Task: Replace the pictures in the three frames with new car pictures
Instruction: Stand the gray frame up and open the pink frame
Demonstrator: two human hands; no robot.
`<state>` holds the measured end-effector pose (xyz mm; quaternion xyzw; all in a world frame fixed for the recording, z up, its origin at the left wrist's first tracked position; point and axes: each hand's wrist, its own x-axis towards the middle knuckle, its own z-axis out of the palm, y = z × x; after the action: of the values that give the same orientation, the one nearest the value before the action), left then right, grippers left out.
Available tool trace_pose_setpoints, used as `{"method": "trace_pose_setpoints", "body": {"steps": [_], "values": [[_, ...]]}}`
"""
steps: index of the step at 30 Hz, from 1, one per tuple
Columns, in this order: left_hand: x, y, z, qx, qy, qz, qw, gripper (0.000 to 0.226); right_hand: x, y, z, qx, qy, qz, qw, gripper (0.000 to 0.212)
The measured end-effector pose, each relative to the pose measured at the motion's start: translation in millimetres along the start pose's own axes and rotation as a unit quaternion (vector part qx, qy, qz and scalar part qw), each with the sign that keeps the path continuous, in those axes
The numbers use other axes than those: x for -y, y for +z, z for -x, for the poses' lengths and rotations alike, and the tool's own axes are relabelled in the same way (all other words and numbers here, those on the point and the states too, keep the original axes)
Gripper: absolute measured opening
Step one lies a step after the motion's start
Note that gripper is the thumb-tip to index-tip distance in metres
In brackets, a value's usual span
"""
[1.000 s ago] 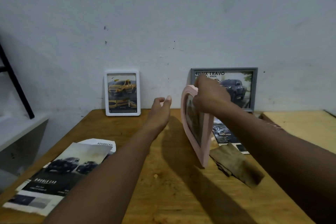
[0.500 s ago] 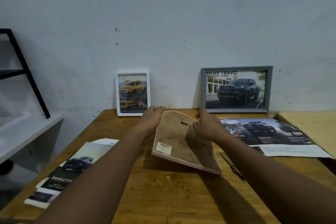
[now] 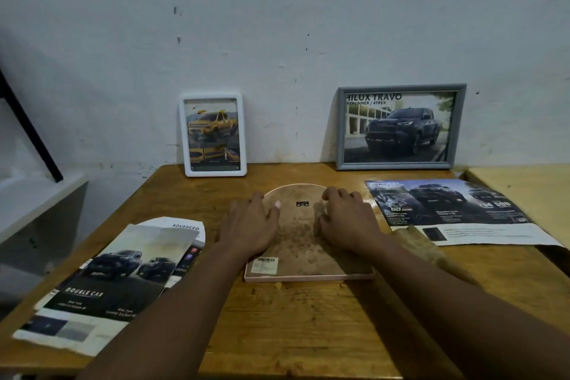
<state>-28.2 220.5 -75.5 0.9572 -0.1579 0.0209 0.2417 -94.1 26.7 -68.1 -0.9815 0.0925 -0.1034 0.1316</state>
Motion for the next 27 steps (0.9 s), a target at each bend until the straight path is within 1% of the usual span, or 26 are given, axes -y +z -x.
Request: {"method": "trace_pose_setpoints", "body": {"steps": [2,5,8,11,13,19,24,27], "values": [[0,2,-6,-0.004,0.016,0.012,1.0,0.057,-1,-2,-13,0.013,-0.019,-0.003,1.0,0.047],[-2,7,-15,0.004,0.048,0.062,0.997,0.058,-2,-2,-35,0.045,-0.057,-0.021,0.997,0.05],[-2,18,-19,0.021,0.051,0.091,0.994,0.062,-1,4,-51,0.068,-0.069,-0.045,0.994,0.054],[-1,24,-18,0.019,0.051,0.109,0.993,0.065,-2,14,-60,0.079,-0.079,-0.048,0.993,0.058],[1,24,-18,0.012,0.047,0.115,0.992,0.066,-2,20,-64,0.079,-0.08,-0.041,0.993,0.058],[3,28,-19,0.002,0.035,0.123,0.992,0.07,1,24,-75,0.046,-0.082,-0.042,0.995,0.062],[2,27,-19,-0.013,0.016,0.151,0.988,0.073,8,20,-93,0.053,-0.071,-0.079,0.993,0.056],[2,26,-20,-0.017,0.008,0.162,0.987,0.07,16,19,-104,0.053,-0.065,-0.068,0.994,0.053]]}}
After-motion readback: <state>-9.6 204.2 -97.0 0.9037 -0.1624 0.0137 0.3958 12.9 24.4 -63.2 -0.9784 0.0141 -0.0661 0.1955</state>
